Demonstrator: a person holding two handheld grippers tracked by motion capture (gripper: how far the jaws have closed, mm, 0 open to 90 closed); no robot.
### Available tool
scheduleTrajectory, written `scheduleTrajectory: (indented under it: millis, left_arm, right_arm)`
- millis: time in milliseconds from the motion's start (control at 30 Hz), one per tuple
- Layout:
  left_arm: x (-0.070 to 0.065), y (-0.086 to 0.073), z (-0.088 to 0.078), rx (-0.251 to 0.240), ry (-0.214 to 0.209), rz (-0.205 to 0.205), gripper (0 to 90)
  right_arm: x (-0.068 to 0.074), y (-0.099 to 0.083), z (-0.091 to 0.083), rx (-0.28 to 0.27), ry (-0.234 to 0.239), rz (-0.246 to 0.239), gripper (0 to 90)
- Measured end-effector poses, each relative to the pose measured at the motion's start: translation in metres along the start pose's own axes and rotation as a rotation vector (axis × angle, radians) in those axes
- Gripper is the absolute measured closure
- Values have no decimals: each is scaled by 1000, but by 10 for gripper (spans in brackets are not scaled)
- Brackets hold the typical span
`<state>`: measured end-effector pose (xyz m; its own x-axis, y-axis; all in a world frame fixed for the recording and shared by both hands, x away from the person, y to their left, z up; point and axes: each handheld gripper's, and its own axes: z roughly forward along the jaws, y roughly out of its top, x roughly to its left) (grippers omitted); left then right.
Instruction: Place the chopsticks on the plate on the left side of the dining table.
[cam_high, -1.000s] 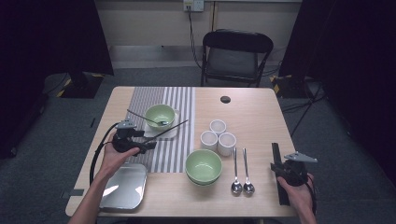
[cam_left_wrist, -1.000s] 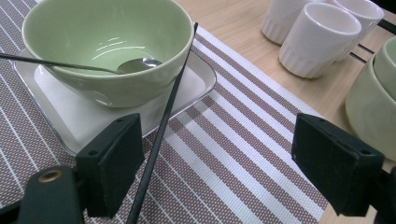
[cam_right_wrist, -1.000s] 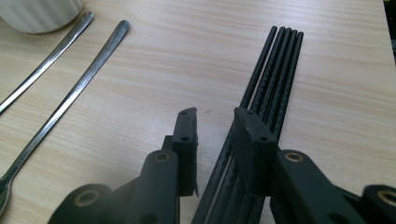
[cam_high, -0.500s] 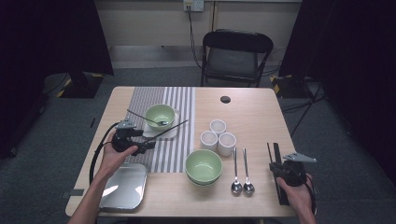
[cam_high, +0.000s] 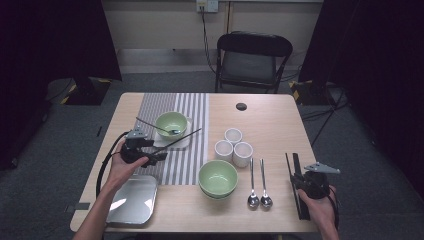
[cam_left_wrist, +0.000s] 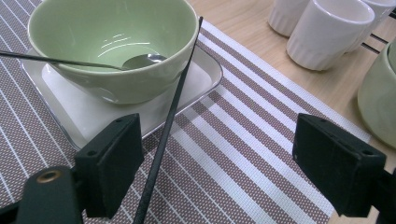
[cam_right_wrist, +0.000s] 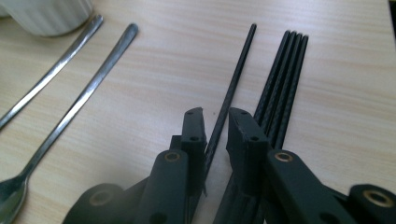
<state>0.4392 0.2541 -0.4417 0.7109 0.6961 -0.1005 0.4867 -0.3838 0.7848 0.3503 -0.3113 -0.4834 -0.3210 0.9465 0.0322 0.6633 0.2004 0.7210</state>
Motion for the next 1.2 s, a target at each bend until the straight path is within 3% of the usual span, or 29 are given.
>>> scheduleTrajectory:
  millis: [100, 433, 567, 933, 1067, 1200]
  left_arm:
    - [0, 0, 0, 2, 3, -3, 162]
    - [-2, 1, 2, 13, 9, 7, 166]
    - [0, 1, -2, -13, 11, -4, 168]
    - [2, 1, -4, -19, 29, -1, 170]
    - [3, 1, -5, -19, 30, -2, 171]
    - [2, 2, -7, -31, 26, -11, 176]
  right_arm:
    - [2, 0, 4, 28, 6, -10, 785]
    - [13, 8, 17, 13, 34, 18, 822]
    - [19, 17, 27, 13, 26, 19, 857]
    - [28, 47, 59, 11, 13, 20, 866]
    - [28, 53, 64, 19, 34, 28, 779]
    - [29, 46, 56, 32, 37, -9, 760]
